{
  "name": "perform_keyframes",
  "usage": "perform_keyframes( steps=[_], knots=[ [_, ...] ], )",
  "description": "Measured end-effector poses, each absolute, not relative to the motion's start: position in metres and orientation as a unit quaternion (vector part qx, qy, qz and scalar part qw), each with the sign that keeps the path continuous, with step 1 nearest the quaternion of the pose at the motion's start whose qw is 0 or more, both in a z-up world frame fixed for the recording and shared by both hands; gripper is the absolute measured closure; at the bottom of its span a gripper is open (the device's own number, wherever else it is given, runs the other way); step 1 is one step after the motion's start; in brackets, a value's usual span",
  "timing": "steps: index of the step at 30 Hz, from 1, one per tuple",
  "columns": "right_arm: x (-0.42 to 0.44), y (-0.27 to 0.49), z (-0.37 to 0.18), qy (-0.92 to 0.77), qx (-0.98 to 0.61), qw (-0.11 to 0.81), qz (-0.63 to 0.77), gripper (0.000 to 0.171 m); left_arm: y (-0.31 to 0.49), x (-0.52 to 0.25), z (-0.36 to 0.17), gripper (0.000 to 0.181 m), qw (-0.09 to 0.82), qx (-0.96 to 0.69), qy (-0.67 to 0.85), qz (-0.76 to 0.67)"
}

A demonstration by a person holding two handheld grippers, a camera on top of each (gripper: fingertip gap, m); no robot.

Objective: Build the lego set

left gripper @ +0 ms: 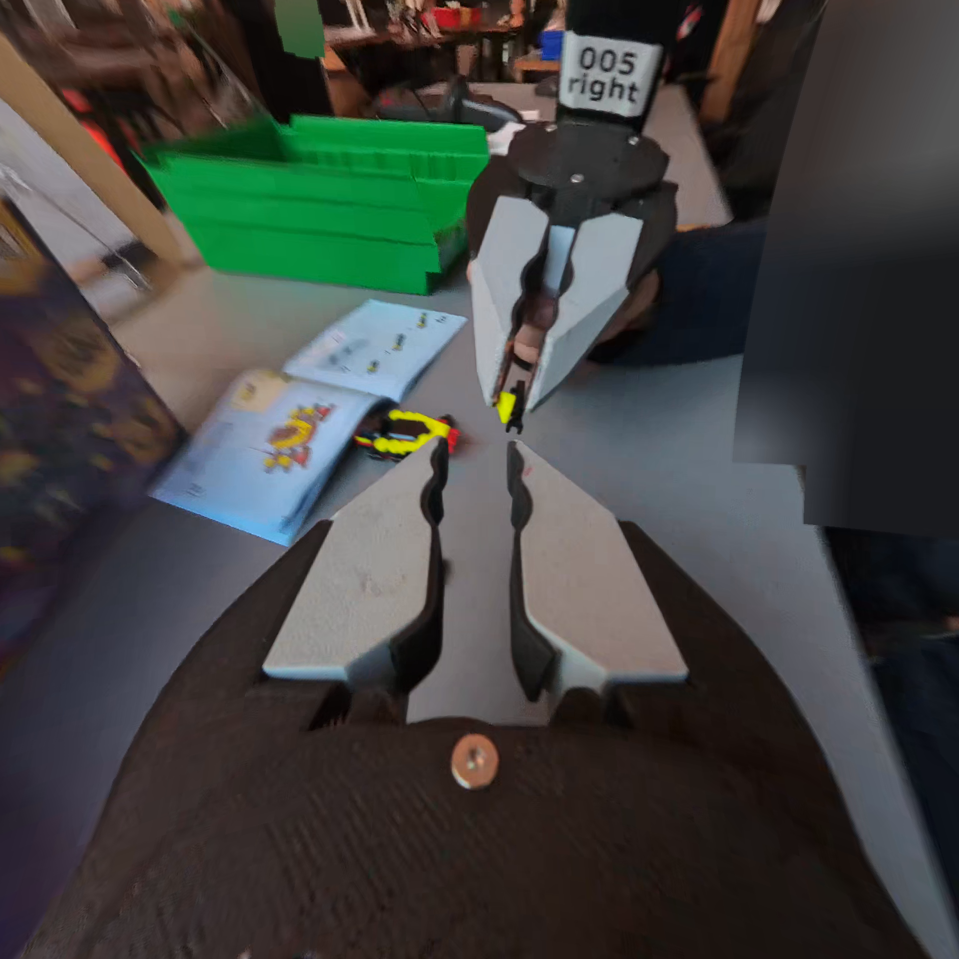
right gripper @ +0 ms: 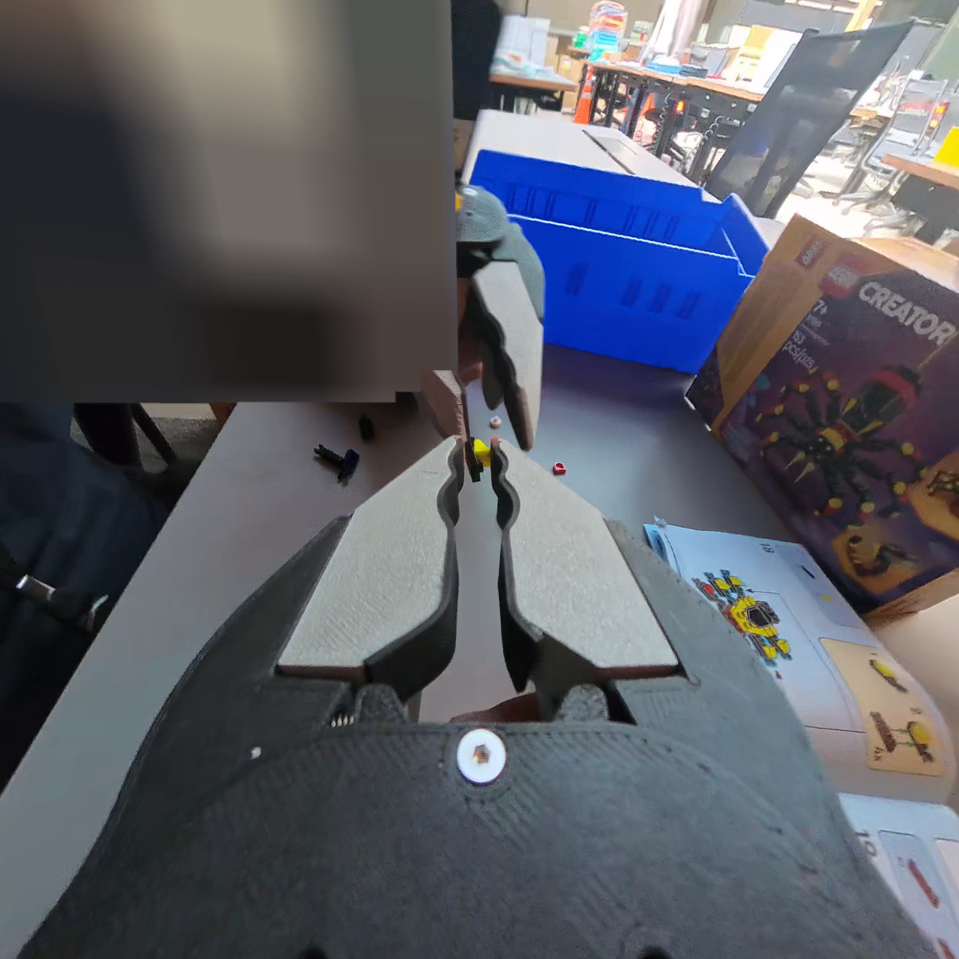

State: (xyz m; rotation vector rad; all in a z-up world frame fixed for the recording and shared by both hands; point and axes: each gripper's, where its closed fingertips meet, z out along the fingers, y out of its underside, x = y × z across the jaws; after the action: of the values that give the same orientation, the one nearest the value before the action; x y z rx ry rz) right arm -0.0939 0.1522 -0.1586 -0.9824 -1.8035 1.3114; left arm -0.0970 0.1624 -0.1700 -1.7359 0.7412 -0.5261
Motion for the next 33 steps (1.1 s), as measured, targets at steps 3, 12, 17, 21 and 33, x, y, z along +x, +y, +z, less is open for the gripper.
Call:
perform_keyframes(
  steps=[3,12,17,21,33],
  knots=[
    [-0.097,0.154,-0.156,-0.675,-0.395,0.34,0.522,0.165,0.157,-0.09,-0.158,0.168,0.625,-0.674,0.384,-0.09],
    [-0.098,0.15,-0.152,-0.679,-0.376,0.374,0.507,0.165,0.154,-0.084,-0.154,0.173,0.639,-0.657,0.392,-0.076],
    [-0.092,0.144,-0.145,-0.682,-0.346,0.38,0.52,0.165,0.151,-0.084,-0.152,0.172,0.644,-0.647,0.402,-0.075],
    [-0.091,0.14,-0.141,-0.682,-0.333,0.388,0.523,0.165,0.147,-0.08,-0.15,0.177,0.649,-0.636,0.411,-0.076],
    [-0.084,0.145,-0.148,-0.717,-0.318,0.392,0.48,0.158,0.147,-0.081,-0.151,0.177,0.648,-0.631,0.423,-0.058]
  ],
)
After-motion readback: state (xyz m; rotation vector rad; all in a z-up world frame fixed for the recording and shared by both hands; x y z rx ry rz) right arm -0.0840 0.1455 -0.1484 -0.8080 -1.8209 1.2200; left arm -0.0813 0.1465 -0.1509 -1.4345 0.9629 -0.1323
